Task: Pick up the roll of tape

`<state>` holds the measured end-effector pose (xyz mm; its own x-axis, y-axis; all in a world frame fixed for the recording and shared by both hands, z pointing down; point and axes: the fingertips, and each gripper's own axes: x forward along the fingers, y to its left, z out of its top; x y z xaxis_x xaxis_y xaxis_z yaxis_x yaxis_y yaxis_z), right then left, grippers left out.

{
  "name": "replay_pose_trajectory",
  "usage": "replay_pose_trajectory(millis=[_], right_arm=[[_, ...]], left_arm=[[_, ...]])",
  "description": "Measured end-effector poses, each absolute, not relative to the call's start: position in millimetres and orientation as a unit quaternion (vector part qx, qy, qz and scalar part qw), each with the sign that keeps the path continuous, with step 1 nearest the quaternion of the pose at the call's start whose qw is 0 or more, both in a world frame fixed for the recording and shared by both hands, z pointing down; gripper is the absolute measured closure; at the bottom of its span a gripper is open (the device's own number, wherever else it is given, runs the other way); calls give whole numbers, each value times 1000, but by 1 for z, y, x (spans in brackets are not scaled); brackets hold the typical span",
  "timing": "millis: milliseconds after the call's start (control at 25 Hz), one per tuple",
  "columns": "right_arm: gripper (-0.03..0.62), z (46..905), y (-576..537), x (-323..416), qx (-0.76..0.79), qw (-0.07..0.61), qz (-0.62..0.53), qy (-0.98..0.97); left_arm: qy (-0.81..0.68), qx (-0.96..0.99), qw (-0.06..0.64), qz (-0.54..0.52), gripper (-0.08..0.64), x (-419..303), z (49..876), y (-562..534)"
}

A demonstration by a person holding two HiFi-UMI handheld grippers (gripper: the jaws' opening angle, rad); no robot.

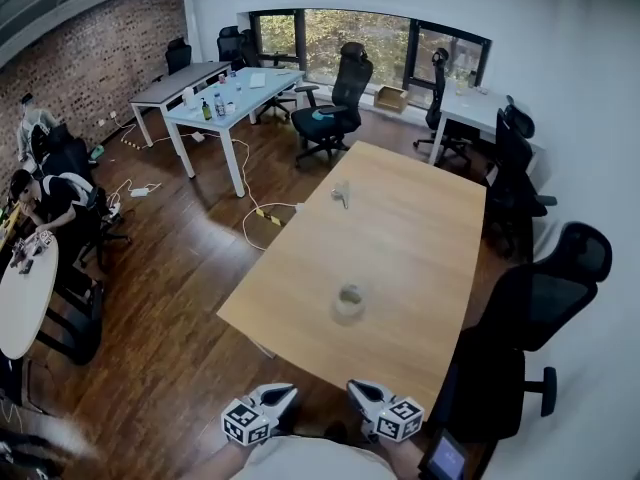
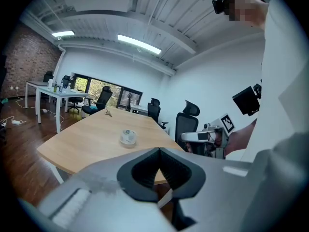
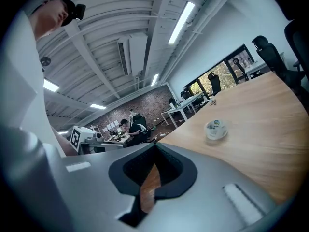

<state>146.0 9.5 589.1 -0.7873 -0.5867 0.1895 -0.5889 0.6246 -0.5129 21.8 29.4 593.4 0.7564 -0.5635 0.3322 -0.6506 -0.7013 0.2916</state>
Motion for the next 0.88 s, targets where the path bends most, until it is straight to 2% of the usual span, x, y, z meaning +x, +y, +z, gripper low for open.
replay_pose_trajectory(millis=[400,880], right_arm=[[585,582,-37,134,391,28,265,-881],[585,571,-89,96,454,111,217,-857]], left_arm=[[-255,943,189,100,555,18,588,-35],[-197,957,191,88,555,-49,577,-93]])
